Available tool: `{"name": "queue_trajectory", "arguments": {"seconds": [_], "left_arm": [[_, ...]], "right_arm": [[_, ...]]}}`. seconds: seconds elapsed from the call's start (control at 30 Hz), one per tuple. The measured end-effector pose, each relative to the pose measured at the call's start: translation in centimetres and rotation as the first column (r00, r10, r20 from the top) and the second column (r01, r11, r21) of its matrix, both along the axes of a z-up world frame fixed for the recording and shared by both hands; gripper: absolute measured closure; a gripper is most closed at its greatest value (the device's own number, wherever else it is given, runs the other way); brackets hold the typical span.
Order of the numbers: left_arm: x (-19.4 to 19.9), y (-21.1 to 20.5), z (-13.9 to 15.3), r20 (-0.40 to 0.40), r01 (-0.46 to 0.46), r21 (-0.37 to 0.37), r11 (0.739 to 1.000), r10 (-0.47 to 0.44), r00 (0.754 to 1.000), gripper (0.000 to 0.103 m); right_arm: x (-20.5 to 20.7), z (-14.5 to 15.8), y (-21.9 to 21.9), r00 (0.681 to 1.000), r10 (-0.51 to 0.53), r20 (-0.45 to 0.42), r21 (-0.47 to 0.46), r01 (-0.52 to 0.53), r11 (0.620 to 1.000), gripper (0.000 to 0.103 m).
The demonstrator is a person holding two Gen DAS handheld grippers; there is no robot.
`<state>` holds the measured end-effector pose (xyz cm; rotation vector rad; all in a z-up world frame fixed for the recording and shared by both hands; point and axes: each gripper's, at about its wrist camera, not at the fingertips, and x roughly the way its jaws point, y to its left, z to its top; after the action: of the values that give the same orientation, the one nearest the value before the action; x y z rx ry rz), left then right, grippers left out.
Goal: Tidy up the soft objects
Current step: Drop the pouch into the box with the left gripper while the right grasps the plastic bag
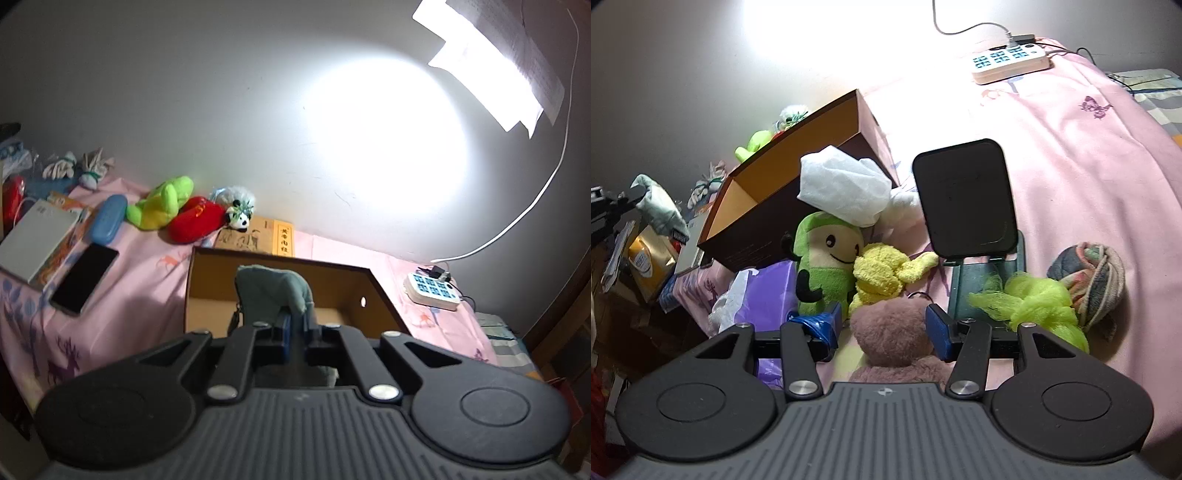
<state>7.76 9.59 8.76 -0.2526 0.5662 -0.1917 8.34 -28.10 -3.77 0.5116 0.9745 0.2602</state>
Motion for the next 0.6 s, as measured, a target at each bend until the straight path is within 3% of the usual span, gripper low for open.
{"name": "queue_trajectory", "arguments": {"seconds": [0.1, 0.3, 0.6], "left_arm": [[5.0, -1.0, -0.8, -0.016, -0.004, 0.040, 0.999, 0.005, 1.000, 0.103], [13.1, -2.2, -5.4, -0.125, -0.011, 0.154, 0.988, 0.031, 0.992, 0.103], [19.6, -2.6, -11.5, -0.294, -0.035, 0.259, 0.965, 0.114, 0.949, 0.099]], "right_arm": [[-0.7, 0.1, -0.8, 0.998, -0.063, 0.006, -0.009, 0.063, 0.998, 0.068], [-2.1, -0.1, -2.4, 0.980, -0.198, 0.005, -0.014, 0.198, 0.980, 0.068], [-2.8, -0.3, -3.1, 0.957, -0.289, -0.012, -0.026, 0.289, 0.957, 0.068]]}}
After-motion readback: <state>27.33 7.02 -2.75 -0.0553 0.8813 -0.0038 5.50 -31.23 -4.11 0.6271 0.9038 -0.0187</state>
